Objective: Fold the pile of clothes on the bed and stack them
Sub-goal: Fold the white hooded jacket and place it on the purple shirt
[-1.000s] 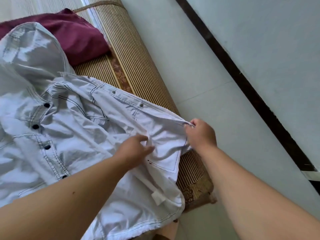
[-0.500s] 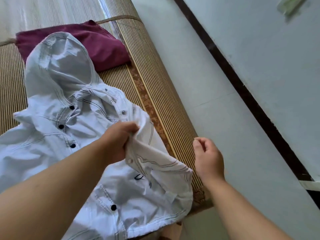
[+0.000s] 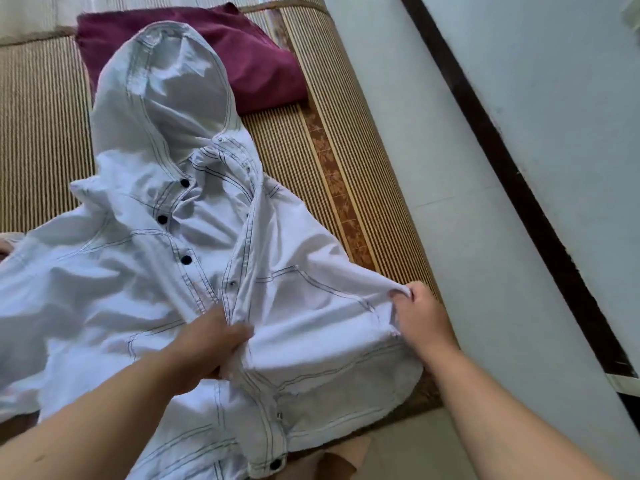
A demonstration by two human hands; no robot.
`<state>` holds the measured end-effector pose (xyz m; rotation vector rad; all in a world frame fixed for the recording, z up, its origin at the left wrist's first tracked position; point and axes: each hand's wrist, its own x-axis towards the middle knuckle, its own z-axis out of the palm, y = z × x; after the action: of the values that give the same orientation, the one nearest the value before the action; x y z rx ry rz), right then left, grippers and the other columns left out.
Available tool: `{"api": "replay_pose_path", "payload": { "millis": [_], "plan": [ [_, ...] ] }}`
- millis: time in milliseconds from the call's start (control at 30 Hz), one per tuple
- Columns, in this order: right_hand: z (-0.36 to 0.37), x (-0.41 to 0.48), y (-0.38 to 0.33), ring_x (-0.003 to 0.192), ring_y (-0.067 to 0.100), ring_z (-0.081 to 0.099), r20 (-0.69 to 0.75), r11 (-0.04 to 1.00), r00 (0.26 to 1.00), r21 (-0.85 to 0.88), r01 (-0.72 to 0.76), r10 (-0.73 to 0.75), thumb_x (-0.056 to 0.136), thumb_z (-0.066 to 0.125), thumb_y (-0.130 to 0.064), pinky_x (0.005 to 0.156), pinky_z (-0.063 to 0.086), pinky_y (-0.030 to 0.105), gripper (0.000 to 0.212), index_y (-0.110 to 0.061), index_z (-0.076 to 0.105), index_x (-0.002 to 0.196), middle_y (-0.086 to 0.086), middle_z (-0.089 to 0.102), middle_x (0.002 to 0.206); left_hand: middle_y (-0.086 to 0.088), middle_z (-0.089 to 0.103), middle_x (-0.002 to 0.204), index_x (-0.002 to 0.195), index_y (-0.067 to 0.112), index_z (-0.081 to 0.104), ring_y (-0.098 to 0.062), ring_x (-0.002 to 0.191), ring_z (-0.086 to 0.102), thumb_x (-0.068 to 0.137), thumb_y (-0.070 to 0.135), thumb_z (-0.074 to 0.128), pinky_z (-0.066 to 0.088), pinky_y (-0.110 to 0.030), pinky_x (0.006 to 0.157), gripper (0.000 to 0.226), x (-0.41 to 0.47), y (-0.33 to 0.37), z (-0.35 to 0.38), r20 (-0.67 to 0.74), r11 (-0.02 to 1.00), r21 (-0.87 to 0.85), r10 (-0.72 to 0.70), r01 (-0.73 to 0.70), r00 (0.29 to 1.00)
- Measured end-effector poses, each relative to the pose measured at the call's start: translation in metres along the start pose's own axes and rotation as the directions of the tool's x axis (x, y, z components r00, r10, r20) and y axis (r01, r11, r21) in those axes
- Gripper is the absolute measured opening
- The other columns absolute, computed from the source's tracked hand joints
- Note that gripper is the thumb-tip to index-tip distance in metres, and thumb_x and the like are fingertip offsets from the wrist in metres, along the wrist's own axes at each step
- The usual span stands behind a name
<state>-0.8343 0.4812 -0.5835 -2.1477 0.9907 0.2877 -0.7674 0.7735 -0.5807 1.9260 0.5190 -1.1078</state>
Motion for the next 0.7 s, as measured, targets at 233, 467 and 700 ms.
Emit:
{"api": "replay_pose_path", "payload": {
  "millis": [233, 467, 700],
  "plan": [
    [-0.029, 0.007, 0.016, 0.091, 0.005, 0.056, 0.423, 0.998, 0.904, -0.016, -0.060, 0.061, 0.077, 0.069, -0.057, 0.068, 0.043, 0.023, 0.051, -0.029, 0.044, 0.112, -0.013, 0.057, 0.102, 0.004, 0.055, 0.046, 0.094, 0.013, 0.052, -0.014, 0.045, 0.052, 0.082, 0.015, 0.074, 0.049, -0.029, 0.049, 0.025, -0.007, -0.003, 0.010, 0.083, 0.982, -0.186, 0.005, 0.010, 0.997],
    [-0.019, -0.046, 0.075, 0.078, -0.001, 0.062, 0.401, 0.986, 0.909, -0.158, -0.058, 0.118, 0.068, 0.071, -0.015, 0.059, 0.043, 0.015, 0.073, -0.040, 0.042, 0.130, -0.016, 0.067, 0.088, -0.016, 0.057, 0.085, 0.113, 0.023, 0.046, -0.022, 0.063, 0.056, 0.067, 0.012, 0.067, 0.048, -0.031, 0.053, 0.052, -0.027, -0.015, 0.034, 0.235, 0.981, -0.191, 0.086, -0.041, 0.968],
    [-0.035, -0.079, 0.100, 0.080, 0.024, 0.059, 0.100, 0.968, 0.995, -0.253, 0.002, 0.024, 0.079, 0.055, 0.000, 0.066, 0.044, 0.032, 0.049, -0.035, 0.060, 0.114, -0.002, 0.069, 0.100, -0.014, 0.058, 0.070, 0.106, 0.022, 0.053, -0.023, 0.055, 0.051, 0.062, 0.011, 0.066, 0.039, -0.028, 0.052, 0.047, -0.044, -0.034, 0.020, 0.181, 0.950, -0.308, 0.014, 0.044, 0.983]
  ]
}}
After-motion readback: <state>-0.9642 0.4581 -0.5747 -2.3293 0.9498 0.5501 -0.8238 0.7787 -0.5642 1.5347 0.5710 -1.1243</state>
